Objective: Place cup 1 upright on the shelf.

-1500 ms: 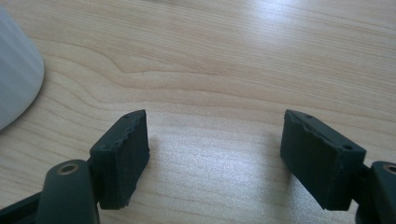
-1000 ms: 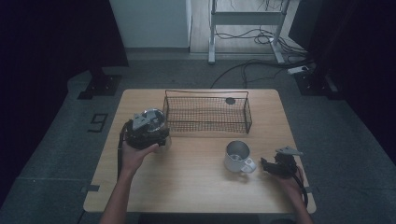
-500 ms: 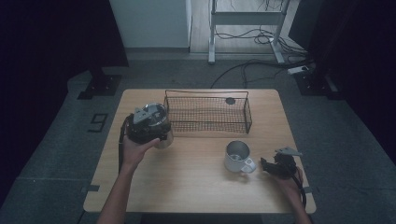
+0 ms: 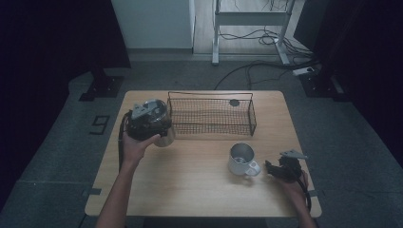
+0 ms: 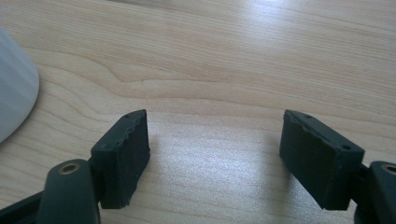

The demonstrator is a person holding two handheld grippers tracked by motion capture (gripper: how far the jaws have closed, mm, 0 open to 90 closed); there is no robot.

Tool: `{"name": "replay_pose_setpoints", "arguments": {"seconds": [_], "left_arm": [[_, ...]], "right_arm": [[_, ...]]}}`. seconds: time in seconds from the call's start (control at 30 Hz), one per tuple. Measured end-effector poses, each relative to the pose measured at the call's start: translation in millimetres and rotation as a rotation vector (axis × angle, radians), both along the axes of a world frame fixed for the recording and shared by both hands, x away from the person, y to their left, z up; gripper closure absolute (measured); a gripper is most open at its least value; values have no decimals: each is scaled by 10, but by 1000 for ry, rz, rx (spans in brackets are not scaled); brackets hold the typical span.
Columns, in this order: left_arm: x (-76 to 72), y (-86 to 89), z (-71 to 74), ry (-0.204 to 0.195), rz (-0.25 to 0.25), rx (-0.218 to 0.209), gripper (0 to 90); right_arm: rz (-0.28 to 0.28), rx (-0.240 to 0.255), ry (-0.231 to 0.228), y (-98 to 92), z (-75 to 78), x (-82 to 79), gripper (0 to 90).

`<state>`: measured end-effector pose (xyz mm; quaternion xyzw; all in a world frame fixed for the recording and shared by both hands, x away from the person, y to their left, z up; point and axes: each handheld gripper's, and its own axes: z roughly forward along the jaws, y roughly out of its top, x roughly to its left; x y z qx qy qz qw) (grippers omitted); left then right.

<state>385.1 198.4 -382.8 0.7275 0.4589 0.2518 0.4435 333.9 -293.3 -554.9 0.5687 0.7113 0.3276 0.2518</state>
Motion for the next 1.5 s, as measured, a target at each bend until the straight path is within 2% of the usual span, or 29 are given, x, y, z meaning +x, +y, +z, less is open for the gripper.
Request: {"name": "replay_pose_setpoints", "arguments": {"seconds": [0.57, 0.77, 1.03, 1.5], "left_arm": [[134, -84, 109, 7, -2, 18, 37], [177, -101, 140, 9, -3, 11, 37], [241, -186, 209, 1, -12, 20, 37], [339, -312, 243, 2, -19, 27, 37]], "right_arm": [[0, -2, 0, 0, 0, -18, 244], [1, -2, 1, -1, 2, -18, 244], [0, -2, -3, -1, -2, -17, 244], [0, -2, -3, -1, -2, -17, 244]]}}
